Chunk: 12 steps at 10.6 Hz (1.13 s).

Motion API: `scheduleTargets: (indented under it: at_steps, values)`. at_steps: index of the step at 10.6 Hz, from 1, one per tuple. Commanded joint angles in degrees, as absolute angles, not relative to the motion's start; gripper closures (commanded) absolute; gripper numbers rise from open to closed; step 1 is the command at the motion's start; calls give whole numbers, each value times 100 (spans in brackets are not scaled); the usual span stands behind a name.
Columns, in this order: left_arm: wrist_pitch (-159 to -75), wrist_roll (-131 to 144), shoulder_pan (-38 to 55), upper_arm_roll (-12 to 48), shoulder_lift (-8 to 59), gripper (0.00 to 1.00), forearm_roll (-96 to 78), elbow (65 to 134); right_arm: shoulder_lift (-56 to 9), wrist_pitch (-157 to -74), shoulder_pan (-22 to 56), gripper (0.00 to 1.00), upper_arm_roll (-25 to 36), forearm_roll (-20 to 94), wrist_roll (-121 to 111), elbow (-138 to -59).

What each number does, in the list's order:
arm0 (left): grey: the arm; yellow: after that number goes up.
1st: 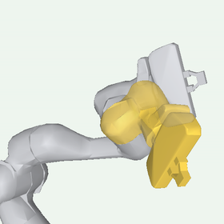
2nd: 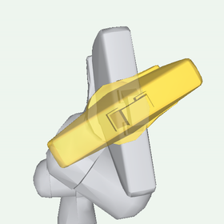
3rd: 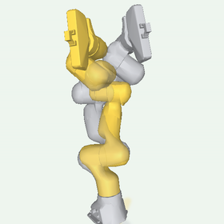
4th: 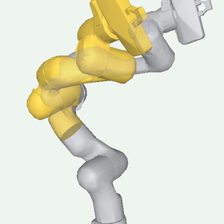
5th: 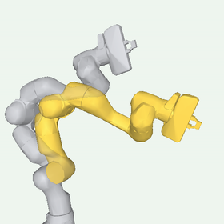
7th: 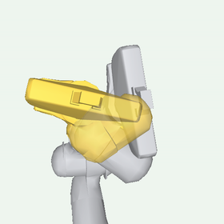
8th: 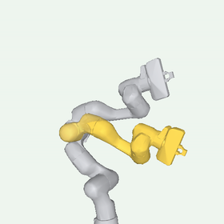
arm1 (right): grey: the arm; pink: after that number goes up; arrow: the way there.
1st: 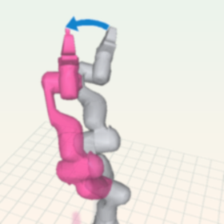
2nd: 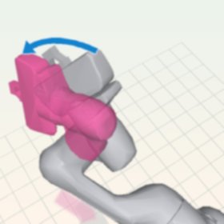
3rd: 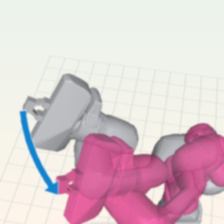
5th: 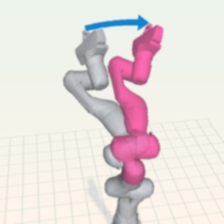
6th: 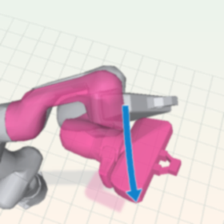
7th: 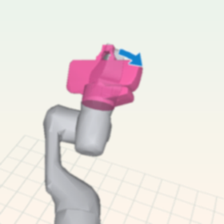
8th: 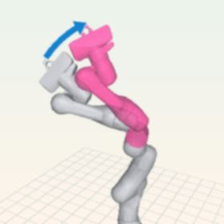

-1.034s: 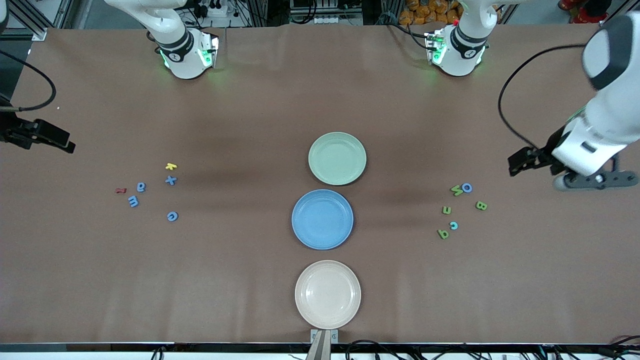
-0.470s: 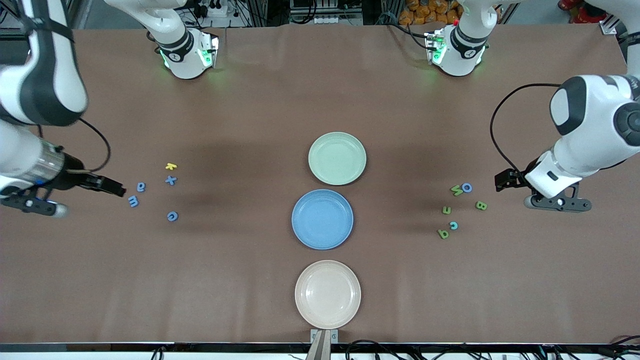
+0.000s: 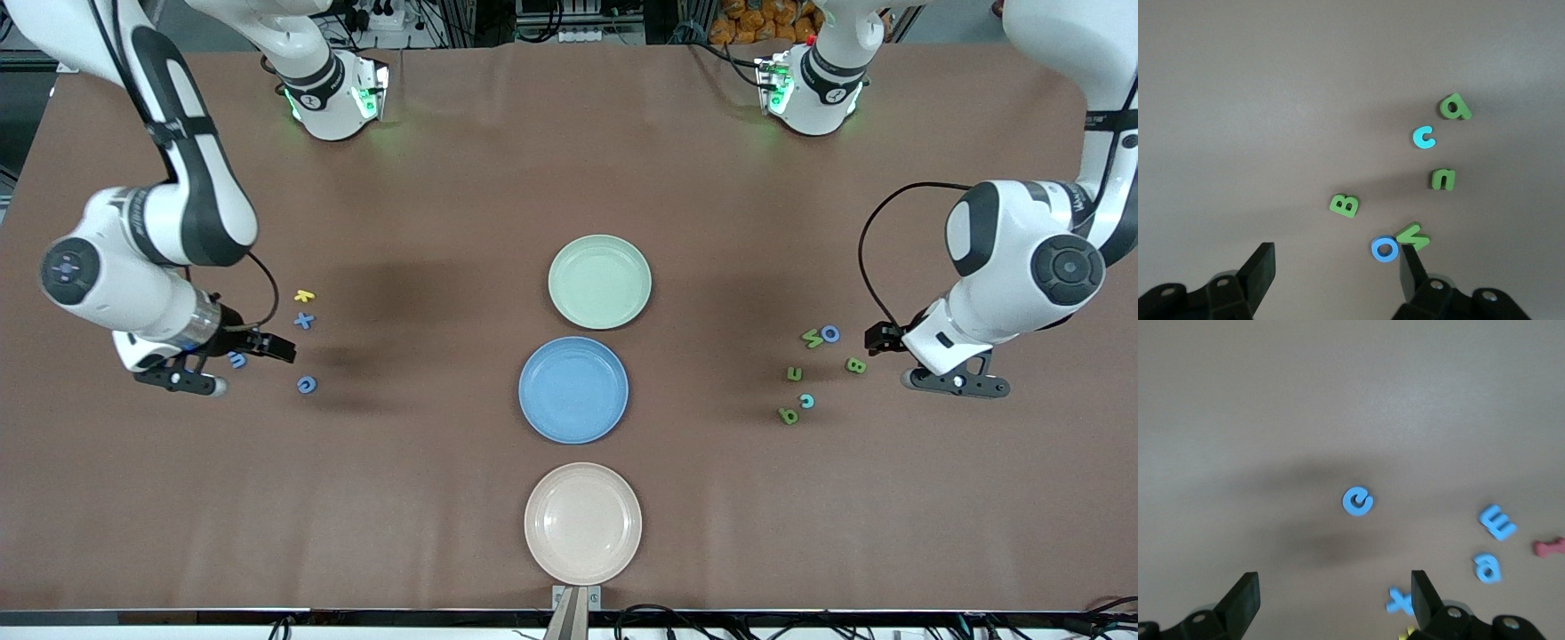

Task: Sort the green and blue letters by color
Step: 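Grasp the blue c with the right gripper while the left gripper lowers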

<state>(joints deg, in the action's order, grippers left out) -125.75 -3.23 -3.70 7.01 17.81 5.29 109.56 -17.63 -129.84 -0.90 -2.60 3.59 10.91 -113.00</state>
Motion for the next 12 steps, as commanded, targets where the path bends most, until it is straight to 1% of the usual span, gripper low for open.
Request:
scheduleTargets:
  at_steps: [1, 2, 3, 6, 7, 8, 9, 10, 11, 12]
  values:
    - [-13251, -544, -378, 712, 1819, 13, 677, 11433, -2310, -14357, -141, 0, -316, 466, 1134, -11758]
    - [-13558, -867, -378, 712, 1880, 6, 685, 11591, -2486, -14622, -141, 0, -343, 466, 1134, -11821]
    - [-13753, -1105, -421, 712, 1977, 4, 686, 11662, -2687, -14834, -141, 0, -351, 466, 1142, -11821]
    - [-13877, -1257, -475, 712, 2039, 4, 686, 11847, -3128, -15371, -123, 0, -352, 457, 1143, -11821]
    - [-14113, -1266, -483, 712, 2083, 5, 746, 11987, -3181, -15450, -123, 0, -352, 457, 1143, -11821]
    - [-14376, -1292, -518, 712, 2144, 6, 878, 12075, -3182, -15451, -123, 8, -352, 431, 1143, -11821]
    - [-14527, -1301, -579, 712, 2258, 6, 931, 12094, -3182, -15451, -123, 32, -343, 396, 1125, -11804]
    - [-14633, -1309, -580, 712, 2346, 6, 949, 12094, -3182, -15451, -114, 49, -343, 387, 1108, -11795]
    - [-14712, -1310, -589, 712, 2408, 7, 993, 12094, -3182, -15451, -114, 69, -343, 387, 1099, -11786]
    - [-14756, -1310, -589, 712, 2452, 7, 1002, 12094, -3173, -15451, -114, 74, -343, 387, 1099, -11777]
